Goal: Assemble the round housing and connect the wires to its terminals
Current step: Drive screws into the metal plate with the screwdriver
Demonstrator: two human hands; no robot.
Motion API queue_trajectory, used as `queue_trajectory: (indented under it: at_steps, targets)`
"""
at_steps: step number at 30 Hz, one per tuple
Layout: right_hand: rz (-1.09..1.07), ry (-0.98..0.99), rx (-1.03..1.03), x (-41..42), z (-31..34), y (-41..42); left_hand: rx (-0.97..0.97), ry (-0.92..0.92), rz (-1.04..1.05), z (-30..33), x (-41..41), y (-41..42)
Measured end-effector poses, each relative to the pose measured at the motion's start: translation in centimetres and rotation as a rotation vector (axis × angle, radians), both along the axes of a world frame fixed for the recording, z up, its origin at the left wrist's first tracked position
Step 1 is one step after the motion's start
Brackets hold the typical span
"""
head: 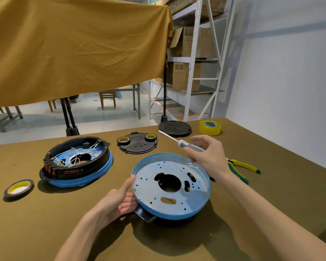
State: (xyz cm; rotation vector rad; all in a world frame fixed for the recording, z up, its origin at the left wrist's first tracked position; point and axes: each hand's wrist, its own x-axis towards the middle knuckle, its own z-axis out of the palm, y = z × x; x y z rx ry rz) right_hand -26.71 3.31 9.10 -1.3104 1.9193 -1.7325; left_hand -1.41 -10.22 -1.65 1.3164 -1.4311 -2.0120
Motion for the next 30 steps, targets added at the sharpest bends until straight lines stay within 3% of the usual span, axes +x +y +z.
queue_trajectory:
  at_steps: [5, 21, 30]
  targets:
    - [0.023, -0.236, -0.214, 2.1, 0.3, -2.1, -0.014, 0.025, 0.001, -0.4, -0.1, 0.1]
    - [0.264, 0.15, -0.181, 6.4, 0.0, -6.7, -0.01, 0.022, -0.062, -0.8, 0.1, -0.4]
    - [0.273, 0.196, -0.154, 6.5, 0.1, -6.8, -0.013, 0.008, -0.071, -0.8, 0.0, -0.4]
